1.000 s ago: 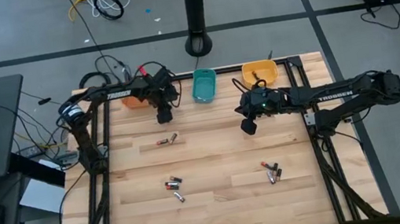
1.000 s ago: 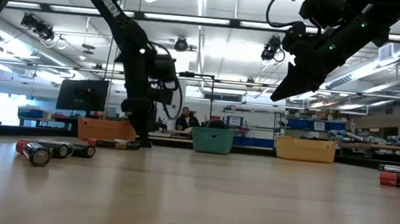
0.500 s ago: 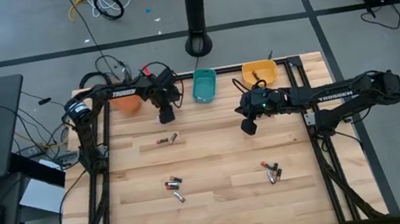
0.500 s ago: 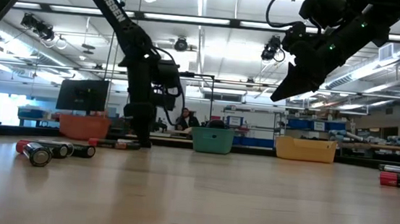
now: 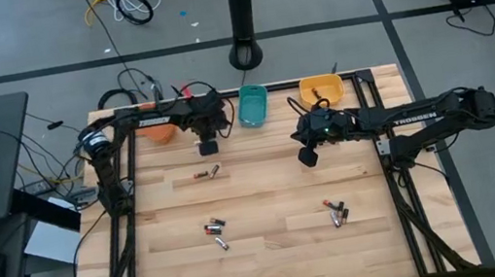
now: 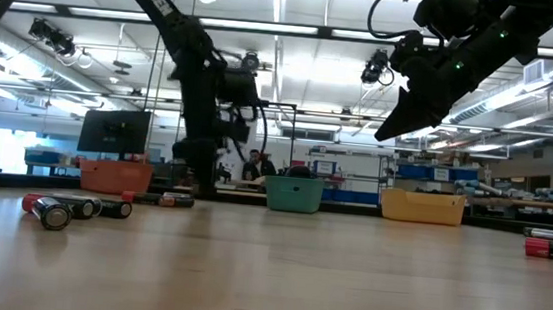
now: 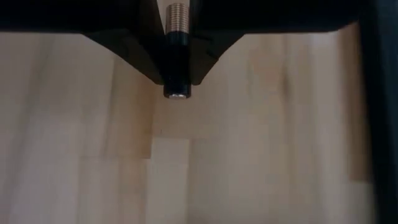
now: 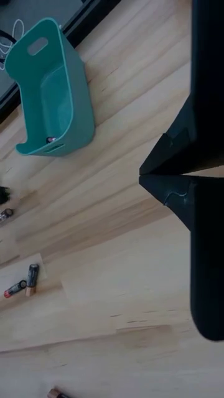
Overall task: Sort batteries
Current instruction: Put the brown-black battery in the orange bin
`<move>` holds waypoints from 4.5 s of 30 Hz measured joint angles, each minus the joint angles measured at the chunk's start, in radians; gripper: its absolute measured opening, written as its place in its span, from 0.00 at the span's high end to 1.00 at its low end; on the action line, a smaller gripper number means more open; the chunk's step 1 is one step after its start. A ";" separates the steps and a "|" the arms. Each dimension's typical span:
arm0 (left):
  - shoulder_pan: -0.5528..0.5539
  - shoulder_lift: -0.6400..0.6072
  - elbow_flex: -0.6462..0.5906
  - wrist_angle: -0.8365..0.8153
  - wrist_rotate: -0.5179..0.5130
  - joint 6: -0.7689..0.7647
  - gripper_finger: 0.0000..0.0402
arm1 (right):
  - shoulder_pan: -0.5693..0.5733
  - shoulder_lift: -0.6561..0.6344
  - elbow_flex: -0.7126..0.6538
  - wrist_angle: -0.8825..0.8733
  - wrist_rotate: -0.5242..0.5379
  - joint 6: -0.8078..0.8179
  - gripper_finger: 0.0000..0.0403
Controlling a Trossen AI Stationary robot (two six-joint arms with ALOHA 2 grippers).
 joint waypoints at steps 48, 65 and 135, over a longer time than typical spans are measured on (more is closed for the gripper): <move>0.367 -0.097 0.003 -0.035 0.030 -0.458 0.89 | 0.000 0.000 0.000 -0.003 0.000 0.002 0.95; 0.347 -0.125 0.000 -0.128 -0.006 -0.384 0.89 | 0.012 0.073 -0.072 0.185 0.023 -0.024 0.97; 0.352 -0.294 -0.220 0.193 0.024 -0.517 0.89 | 0.023 0.088 -0.072 0.204 0.030 -0.001 0.97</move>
